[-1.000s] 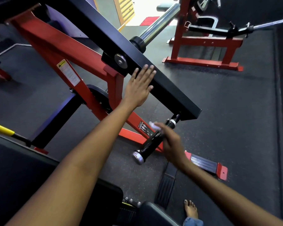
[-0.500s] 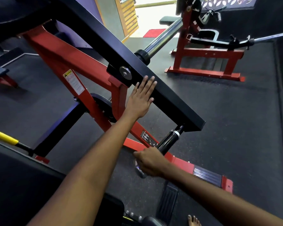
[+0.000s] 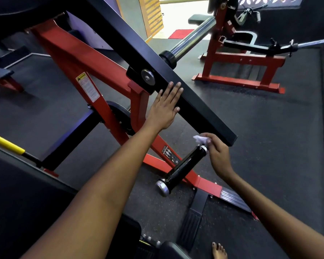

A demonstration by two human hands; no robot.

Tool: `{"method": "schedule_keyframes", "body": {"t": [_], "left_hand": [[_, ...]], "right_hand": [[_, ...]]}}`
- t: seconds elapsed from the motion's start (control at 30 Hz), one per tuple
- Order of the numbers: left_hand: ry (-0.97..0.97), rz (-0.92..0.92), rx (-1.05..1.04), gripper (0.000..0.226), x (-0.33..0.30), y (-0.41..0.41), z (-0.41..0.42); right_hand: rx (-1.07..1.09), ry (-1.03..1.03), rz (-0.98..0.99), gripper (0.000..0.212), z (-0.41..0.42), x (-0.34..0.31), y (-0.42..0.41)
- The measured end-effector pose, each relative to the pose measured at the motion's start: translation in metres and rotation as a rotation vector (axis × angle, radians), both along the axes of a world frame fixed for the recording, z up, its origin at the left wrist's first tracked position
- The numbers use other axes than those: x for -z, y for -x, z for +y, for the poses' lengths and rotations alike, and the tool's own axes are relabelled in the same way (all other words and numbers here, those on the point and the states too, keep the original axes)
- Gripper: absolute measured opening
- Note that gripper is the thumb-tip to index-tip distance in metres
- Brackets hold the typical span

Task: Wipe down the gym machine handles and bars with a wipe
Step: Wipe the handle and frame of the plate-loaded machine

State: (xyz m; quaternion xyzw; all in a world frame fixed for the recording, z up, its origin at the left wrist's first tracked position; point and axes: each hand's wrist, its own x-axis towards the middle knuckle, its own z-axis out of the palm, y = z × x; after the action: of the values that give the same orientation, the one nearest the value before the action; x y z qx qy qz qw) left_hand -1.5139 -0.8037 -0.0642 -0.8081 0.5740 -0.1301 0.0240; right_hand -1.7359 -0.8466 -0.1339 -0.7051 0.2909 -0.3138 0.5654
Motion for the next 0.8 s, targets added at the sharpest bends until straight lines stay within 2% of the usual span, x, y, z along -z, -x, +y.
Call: {"method": "schedule_keyframes", "body": {"t": [0.1,0.13,0.3,0.5,0.57,0.6,0.63,0.7,0.73,0.77,0.8], "left_hand": [[0.001,0.016,-0.007,0.060,0.000,0.001,0.000],[-0.001,0.018,-0.007,0.060,-0.001,0.001,0.000],[0.006,0.042,-0.010,0.060,0.000,0.003,-0.001],[-0.003,0.045,-0.016,0.062,0.000,0.004,-0.001],[-0.002,0.046,-0.010,0.062,0.000,0.003,-0.001],[0.002,0.045,-0.009,0.062,0.000,0.002,-0.001],[0.004,0.044,-0.009,0.062,0.001,0.002,-0.001],[0.003,0.042,-0.013,0.062,0.002,0.002,-0.001],[0.004,0.041,-0.017,0.062,0.002,0.002,-0.002],[0.002,0.041,-0.020,0.062,0.002,0.003,-0.002],[0.000,0.042,-0.022,0.062,0.002,0.003,-0.002]], "right_hand": [[-0.104,0.279,0.282,0.025,0.007,0.014,-0.011],[-0.138,0.362,0.308,0.024,0.019,0.018,-0.011],[-0.266,0.538,0.189,0.035,0.083,0.019,-0.006],[-0.634,0.516,0.017,0.053,0.113,0.003,0.027],[-0.647,0.368,-0.055,0.045,0.104,0.002,0.047],[-0.506,0.260,-0.082,0.040,0.099,0.005,0.054],[-0.276,0.120,-0.074,0.037,0.092,0.009,0.055],[0.172,-0.308,0.061,0.028,0.063,0.023,0.041],[0.253,-0.538,0.128,0.022,0.045,0.031,0.028],[0.247,-0.713,0.163,0.020,0.029,0.031,0.014],[0.257,-0.829,0.131,0.023,0.015,0.031,0.001]]}}
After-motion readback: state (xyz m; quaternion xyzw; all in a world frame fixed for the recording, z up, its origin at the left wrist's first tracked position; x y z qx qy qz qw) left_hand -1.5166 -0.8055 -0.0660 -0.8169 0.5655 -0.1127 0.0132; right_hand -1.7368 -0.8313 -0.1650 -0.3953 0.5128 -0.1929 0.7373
